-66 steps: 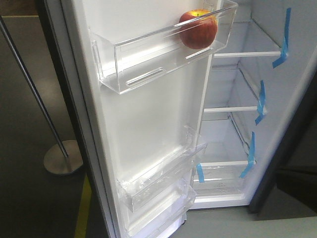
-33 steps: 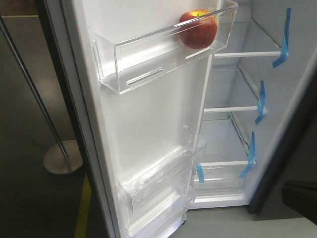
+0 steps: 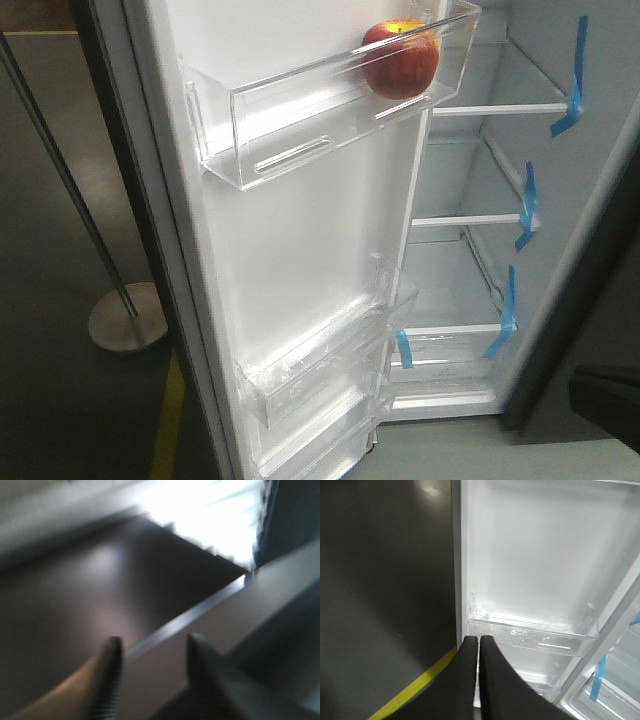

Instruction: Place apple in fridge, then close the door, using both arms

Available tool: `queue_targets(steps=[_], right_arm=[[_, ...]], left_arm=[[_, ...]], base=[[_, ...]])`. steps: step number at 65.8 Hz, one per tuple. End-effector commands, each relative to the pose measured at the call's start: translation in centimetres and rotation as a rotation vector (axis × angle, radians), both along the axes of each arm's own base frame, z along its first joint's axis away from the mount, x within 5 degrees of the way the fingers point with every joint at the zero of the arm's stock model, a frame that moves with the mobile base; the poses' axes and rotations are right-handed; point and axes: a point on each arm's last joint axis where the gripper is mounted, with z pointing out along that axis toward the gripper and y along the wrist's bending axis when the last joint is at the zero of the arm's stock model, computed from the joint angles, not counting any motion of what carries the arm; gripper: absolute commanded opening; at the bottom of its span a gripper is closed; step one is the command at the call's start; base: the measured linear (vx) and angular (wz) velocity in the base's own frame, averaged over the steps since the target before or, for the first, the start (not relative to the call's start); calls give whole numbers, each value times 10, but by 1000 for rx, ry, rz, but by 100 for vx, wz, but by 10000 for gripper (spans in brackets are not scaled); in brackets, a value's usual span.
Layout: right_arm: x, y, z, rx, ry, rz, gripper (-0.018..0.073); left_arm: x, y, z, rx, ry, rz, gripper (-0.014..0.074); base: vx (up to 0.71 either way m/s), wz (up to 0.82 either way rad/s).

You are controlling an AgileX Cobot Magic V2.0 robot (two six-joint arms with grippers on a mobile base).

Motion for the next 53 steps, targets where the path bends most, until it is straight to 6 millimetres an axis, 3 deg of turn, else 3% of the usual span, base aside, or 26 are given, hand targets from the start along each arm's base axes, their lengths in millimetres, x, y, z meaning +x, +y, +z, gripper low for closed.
queue_targets(steps=[1, 14, 33, 53], right_arm=[[2, 1, 11, 43, -52, -13, -4], [2, 1, 11, 43, -52, -13, -3], [2, 1, 11, 44, -52, -13, -3], [3, 1, 11, 45, -56, -17, -3]], left_arm=[[5, -7, 17, -23, -75, -105, 421], [19, -10, 16, -14, -110, -141, 447], [7, -28, 17, 112, -221, -277, 447], [-17, -78, 13, 228, -325, -524, 446]], base=[[0, 0], [0, 0], [0, 0], [0, 0]])
